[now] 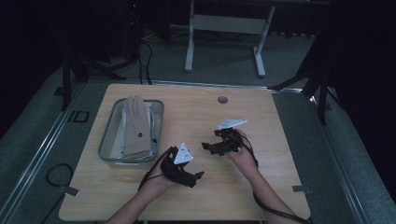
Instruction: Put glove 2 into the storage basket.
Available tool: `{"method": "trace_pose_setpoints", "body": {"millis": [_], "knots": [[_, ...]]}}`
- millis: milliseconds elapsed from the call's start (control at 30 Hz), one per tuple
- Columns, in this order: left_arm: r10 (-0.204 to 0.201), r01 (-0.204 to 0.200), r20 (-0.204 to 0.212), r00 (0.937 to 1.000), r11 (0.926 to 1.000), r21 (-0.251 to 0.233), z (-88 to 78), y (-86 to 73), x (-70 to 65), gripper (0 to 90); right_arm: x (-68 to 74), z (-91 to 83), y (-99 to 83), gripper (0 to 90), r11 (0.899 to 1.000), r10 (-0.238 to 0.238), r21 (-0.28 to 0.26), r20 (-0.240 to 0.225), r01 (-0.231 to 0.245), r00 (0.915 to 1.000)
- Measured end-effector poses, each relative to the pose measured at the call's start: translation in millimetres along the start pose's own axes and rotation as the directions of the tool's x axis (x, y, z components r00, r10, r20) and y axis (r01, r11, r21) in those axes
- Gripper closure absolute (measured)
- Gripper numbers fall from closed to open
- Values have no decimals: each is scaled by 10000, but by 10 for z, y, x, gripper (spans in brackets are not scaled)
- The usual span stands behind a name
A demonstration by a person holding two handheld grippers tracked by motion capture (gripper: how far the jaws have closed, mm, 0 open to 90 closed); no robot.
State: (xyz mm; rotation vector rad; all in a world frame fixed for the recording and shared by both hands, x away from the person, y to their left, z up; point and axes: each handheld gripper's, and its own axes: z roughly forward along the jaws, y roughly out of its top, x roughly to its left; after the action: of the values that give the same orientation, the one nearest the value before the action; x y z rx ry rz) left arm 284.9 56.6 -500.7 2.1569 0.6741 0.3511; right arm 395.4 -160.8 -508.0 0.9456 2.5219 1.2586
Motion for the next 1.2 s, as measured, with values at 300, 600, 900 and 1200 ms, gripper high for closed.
{"method": "trace_pose_setpoints", "body": {"millis": [300, 600, 900, 1200], "knots": [[133, -135, 423, 9990, 9999, 46, 150, -71, -60, 84, -32, -141, -265, 157, 9998, -63, -165, 135, 66, 9999], [158, -166, 744, 9971, 9998, 114, 239, -150, -87, 84, -13, -257, -550, 150, 9990, -415, -157, 338, 420, 9986], [454, -458, 813, 9957, 9989, 30, 291, -201, -108, 84, -71, -351, -798, 150, 9993, -55, -357, 520, 74, 9986], [434, -441, 898, 9950, 9990, 68, 319, -254, -106, 84, -101, -472, -926, 146, 9981, -147, -584, 790, 194, 9968]]}}
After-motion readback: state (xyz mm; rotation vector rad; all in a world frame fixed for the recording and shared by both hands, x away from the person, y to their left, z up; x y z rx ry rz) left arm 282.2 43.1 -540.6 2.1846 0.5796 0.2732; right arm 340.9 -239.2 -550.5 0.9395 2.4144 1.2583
